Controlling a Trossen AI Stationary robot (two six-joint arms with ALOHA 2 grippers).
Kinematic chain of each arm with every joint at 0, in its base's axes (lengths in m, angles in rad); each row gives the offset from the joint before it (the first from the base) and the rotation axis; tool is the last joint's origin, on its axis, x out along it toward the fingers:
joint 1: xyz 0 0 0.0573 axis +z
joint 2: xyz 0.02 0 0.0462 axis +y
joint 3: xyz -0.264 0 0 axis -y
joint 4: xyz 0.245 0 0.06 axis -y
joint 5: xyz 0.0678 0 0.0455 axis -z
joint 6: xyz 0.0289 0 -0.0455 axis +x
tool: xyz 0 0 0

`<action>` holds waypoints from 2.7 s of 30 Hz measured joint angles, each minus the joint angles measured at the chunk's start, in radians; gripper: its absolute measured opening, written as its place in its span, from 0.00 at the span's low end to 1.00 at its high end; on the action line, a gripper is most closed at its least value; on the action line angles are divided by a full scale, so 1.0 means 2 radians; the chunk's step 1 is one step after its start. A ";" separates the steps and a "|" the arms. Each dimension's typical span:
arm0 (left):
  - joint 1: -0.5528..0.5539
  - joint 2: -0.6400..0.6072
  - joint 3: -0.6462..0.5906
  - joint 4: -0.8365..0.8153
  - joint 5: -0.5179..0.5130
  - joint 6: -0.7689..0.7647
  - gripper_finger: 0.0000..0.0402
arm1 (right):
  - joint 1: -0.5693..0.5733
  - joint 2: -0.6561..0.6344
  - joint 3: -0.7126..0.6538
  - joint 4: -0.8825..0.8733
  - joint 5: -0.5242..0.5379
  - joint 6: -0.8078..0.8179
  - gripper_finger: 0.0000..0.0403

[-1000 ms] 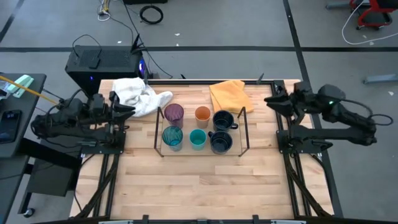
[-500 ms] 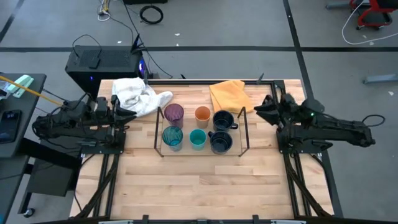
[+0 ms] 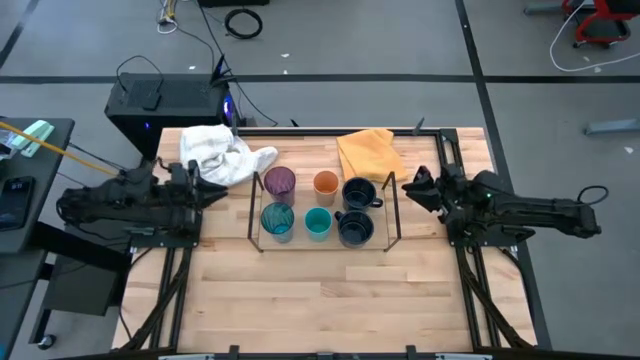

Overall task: Stack small to large cups/mugs on shelf
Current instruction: Return to Home Position

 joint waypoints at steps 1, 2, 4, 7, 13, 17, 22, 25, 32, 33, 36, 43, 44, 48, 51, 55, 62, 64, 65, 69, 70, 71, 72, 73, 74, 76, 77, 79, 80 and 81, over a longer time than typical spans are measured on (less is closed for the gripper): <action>0.000 -0.005 -0.012 0.004 0.000 -0.007 0.18 | -0.001 0.000 -0.003 0.000 0.000 -0.002 0.33; 0.000 -0.010 -0.026 0.013 0.000 -0.010 0.18 | -0.002 0.000 -0.006 0.000 0.000 -0.002 0.33; 0.000 -0.019 -0.049 0.041 0.000 -0.018 0.18 | -0.004 0.000 -0.012 -0.001 0.000 -0.012 0.33; 0.000 -0.033 -0.076 0.063 0.000 -0.021 0.17 | -0.006 0.000 -0.017 -0.003 0.000 -0.040 0.33; 0.000 -0.048 -0.081 0.075 0.000 -0.017 0.18 | -0.006 0.001 -0.005 -0.051 0.006 -0.151 0.33; 0.000 -0.052 -0.081 0.053 0.000 -0.021 0.19 | -0.006 0.002 -0.003 -0.094 0.006 -0.160 0.33; 0.000 -0.052 -0.081 0.025 0.000 -0.025 0.19 | -0.006 0.002 -0.003 -0.143 0.000 -0.151 0.33; 0.000 -0.052 -0.081 0.026 0.000 -0.028 0.18 | -0.006 0.000 -0.003 -0.136 0.000 -0.151 0.29; 0.000 -0.052 -0.081 0.010 -0.001 -0.030 0.17 | -0.006 0.000 -0.003 -0.132 -0.005 -0.146 0.08; 0.000 -0.052 -0.081 0.009 -0.003 -0.030 0.17 | -0.006 0.000 -0.003 -0.132 -0.006 -0.148 0.04; 0.000 -0.052 -0.081 0.010 -0.011 -0.030 0.15 | -0.006 0.000 -0.003 -0.132 -0.006 -0.147 0.03; 0.000 -0.052 -0.081 0.050 -0.041 0.004 0.05 | -0.015 0.000 -0.003 -0.131 -0.013 -0.139 0.02; 0.000 -0.052 -0.081 0.063 -0.041 0.015 0.03 | -0.017 0.000 -0.003 -0.131 -0.013 -0.137 0.02; 0.000 -0.052 -0.081 0.074 -0.041 0.031 0.03 | -0.025 0.000 -0.003 -0.131 -0.018 -0.137 0.01; 0.000 -0.052 -0.096 0.093 -0.037 0.027 0.06 | -0.032 0.000 -0.003 -0.131 -0.025 -0.136 0.01; 0.000 -0.053 -0.142 0.171 -0.030 0.036 0.05 | -0.039 0.000 -0.003 -0.126 -0.030 -0.134 0.02; 0.000 -0.055 -0.159 0.183 -0.024 0.043 0.02 | -0.049 0.000 -0.003 -0.117 -0.059 -0.122 0.02; 0.000 -0.055 -0.159 0.180 -0.023 0.043 0.04 | -0.053 0.000 -0.003 -0.119 -0.064 -0.121 0.02; 0.000 -0.055 -0.159 0.179 -0.023 0.042 0.05 | -0.055 0.000 -0.003 -0.119 -0.066 -0.122 0.02; 0.000 -0.055 -0.159 0.176 -0.020 0.045 0.06 | -0.066 0.000 -0.003 -0.119 -0.071 -0.127 0.01; 0.000 -0.055 -0.159 0.176 -0.018 0.045 0.05 | -0.068 0.000 -0.003 -0.119 -0.072 -0.128 0.01; 0.000 -0.055 -0.159 0.175 -0.016 0.045 0.04 | -0.069 0.000 -0.003 -0.119 -0.073 -0.128 0.01; 0.000 -0.055 -0.159 0.172 -0.015 0.045 0.03 | -0.071 0.000 -0.003 -0.119 -0.075 -0.128 0.01; 0.000 -0.055 -0.159 0.170 -0.014 0.045 0.02 | -0.072 0.000 -0.003 -0.119 -0.078 -0.128 0.01; 0.000 -0.055 -0.159 0.166 -0.014 0.045 0.02 | -0.074 0.000 -0.003 -0.119 -0.080 -0.128 0.02; 0.000 -0.055 -0.159 0.160 -0.014 0.045 0.02 | -0.075 0.000 -0.003 -0.119 -0.081 -0.129 0.02; 0.000 -0.055 -0.159 0.160 -0.014 0.045 0.02 | -0.075 0.000 -0.003 -0.119 -0.081 -0.129 0.02; 0.000 -0.055 -0.159 0.160 -0.015 0.048 0.05 | -0.078 0.000 -0.003 -0.119 -0.081 -0.129 0.02; 0.000 -0.055 -0.159 0.160 -0.015 0.049 0.05 | -0.078 0.000 -0.003 -0.119 -0.081 -0.129 0.02; 0.000 -0.055 -0.159 0.160 -0.016 0.049 0.06 | -0.078 0.000 -0.003 -0.119 -0.081 -0.129 0.02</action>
